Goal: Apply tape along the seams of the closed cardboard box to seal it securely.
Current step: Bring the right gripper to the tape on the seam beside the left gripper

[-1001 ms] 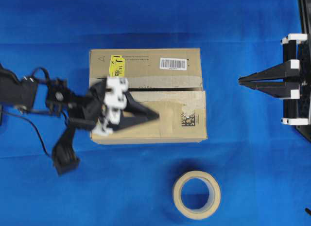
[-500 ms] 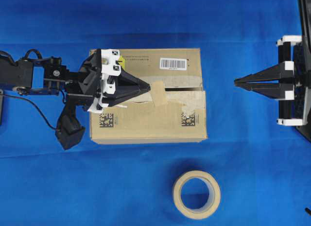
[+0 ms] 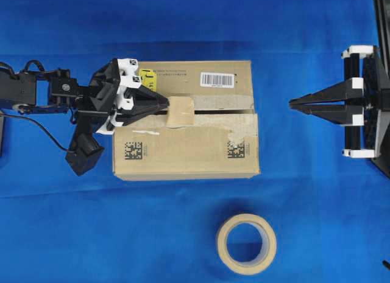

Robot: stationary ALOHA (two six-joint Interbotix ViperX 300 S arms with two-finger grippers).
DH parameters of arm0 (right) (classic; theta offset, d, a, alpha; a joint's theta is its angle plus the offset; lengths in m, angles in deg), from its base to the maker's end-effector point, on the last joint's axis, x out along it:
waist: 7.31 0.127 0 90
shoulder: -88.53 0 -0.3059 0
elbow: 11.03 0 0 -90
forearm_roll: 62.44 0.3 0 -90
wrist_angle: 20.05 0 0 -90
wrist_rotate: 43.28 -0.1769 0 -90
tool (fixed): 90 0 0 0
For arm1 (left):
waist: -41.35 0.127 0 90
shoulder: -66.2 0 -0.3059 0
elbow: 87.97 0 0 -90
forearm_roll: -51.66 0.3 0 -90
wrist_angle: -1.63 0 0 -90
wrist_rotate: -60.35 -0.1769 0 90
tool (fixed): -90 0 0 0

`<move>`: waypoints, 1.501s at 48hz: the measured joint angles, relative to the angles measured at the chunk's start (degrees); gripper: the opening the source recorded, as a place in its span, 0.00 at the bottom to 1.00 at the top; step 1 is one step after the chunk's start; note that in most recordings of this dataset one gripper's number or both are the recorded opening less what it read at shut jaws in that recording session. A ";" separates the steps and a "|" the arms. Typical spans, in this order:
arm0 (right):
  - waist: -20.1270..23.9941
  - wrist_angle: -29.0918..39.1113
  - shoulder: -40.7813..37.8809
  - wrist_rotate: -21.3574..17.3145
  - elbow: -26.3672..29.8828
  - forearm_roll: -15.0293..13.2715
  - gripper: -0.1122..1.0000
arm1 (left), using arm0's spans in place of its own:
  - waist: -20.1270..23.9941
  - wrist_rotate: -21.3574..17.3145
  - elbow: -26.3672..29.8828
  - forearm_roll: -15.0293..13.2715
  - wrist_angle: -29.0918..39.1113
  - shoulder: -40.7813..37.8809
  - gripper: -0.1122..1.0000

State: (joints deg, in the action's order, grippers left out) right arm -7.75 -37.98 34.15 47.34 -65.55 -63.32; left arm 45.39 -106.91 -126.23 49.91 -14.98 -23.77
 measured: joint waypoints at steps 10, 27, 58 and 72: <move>0.00 -1.14 -1.67 -0.18 0.00 0.00 0.08 | 0.18 0.09 -1.32 0.00 0.09 0.62 0.10; 0.00 -3.08 -7.03 -0.79 1.41 0.09 0.08 | 0.62 0.09 -1.93 0.00 1.05 0.97 0.10; -0.26 -5.45 -25.31 -0.88 14.06 0.97 0.34 | 0.62 -1.14 -1.14 0.18 1.32 0.53 0.10; -1.76 -5.36 -36.04 -0.88 23.20 2.29 0.61 | 0.62 -0.97 -1.14 0.18 1.32 0.44 0.10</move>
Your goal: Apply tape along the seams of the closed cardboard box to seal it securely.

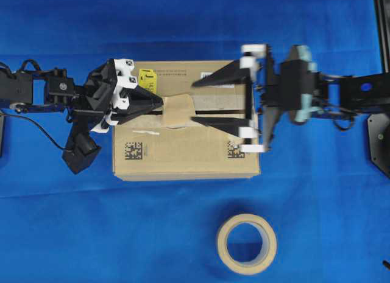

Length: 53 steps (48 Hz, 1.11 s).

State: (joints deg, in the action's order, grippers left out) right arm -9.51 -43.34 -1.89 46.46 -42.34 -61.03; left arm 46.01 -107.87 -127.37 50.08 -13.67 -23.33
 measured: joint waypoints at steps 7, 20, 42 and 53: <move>-0.62 1.23 -3.60 -0.09 2.11 0.00 0.57 | 0.00 0.09 0.00 0.00 0.00 0.00 0.10; -0.79 1.32 -8.00 0.00 2.29 1.23 0.56 | 0.09 0.70 0.00 0.09 0.00 0.00 0.10; -2.46 1.41 -11.78 -0.09 2.29 2.29 0.56 | 0.09 0.97 0.26 0.09 0.35 -0.26 0.10; -2.29 1.23 -12.13 0.00 1.41 2.37 0.54 | 0.35 1.23 0.79 0.09 1.76 -0.70 0.10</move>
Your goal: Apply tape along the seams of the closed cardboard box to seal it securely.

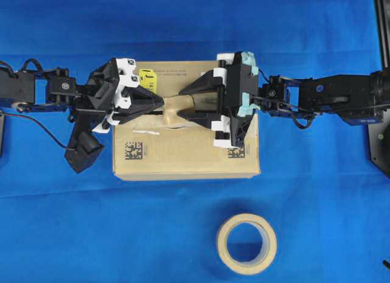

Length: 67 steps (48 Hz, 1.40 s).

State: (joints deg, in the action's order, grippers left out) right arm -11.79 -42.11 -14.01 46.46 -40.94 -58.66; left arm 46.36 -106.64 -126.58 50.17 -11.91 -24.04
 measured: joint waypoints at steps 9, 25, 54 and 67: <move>0.97 -1.05 -0.09 -0.09 -0.26 -0.35 0.54 | 0.09 1.23 1.41 -0.09 2.55 -1.05 0.10; 1.14 -1.58 -1.41 0.00 -0.44 -0.53 0.54 | 0.18 1.41 2.55 0.00 4.83 -1.76 0.10; 0.79 -1.58 -1.76 0.00 -0.53 -0.09 0.54 | 0.18 0.09 2.55 0.00 7.47 -1.76 0.10; 0.88 -1.58 -1.85 -0.18 -0.53 0.00 0.54 | 0.18 -1.05 3.96 -0.09 14.33 -1.49 0.28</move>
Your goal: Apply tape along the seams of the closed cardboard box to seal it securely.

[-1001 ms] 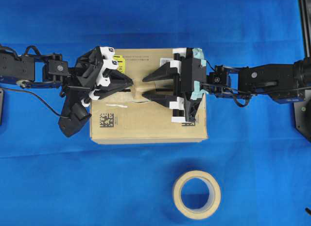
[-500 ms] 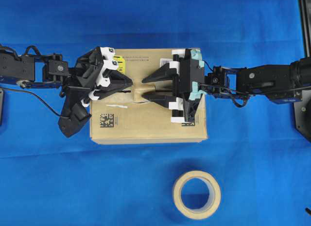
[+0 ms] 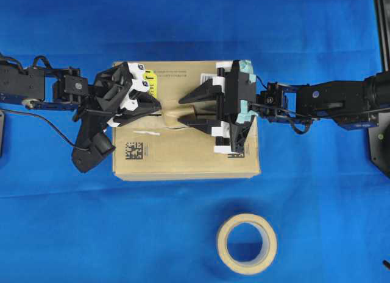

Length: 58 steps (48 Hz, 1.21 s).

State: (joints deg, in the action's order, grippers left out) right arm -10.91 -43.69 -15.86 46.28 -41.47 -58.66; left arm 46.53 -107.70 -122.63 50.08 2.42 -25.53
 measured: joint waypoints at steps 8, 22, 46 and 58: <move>0.00 0.00 0.00 -0.09 0.00 0.18 0.54 | 0.18 -2.20 0.88 0.00 1.67 0.62 0.58; 0.00 0.00 0.00 -0.09 0.00 0.26 0.54 | 0.09 -5.63 2.46 0.09 6.86 1.05 0.57; 0.35 0.00 0.00 -0.09 -0.70 0.35 0.54 | 0.62 -6.24 5.36 0.62 16.08 1.14 0.57; 0.26 0.00 0.00 -0.09 -0.97 0.35 0.54 | 0.88 -5.98 5.36 0.79 17.05 2.11 0.57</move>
State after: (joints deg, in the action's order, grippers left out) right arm -10.65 -43.69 -15.86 46.19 -42.43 -58.31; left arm 47.41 -113.67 -117.26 50.87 19.47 -23.42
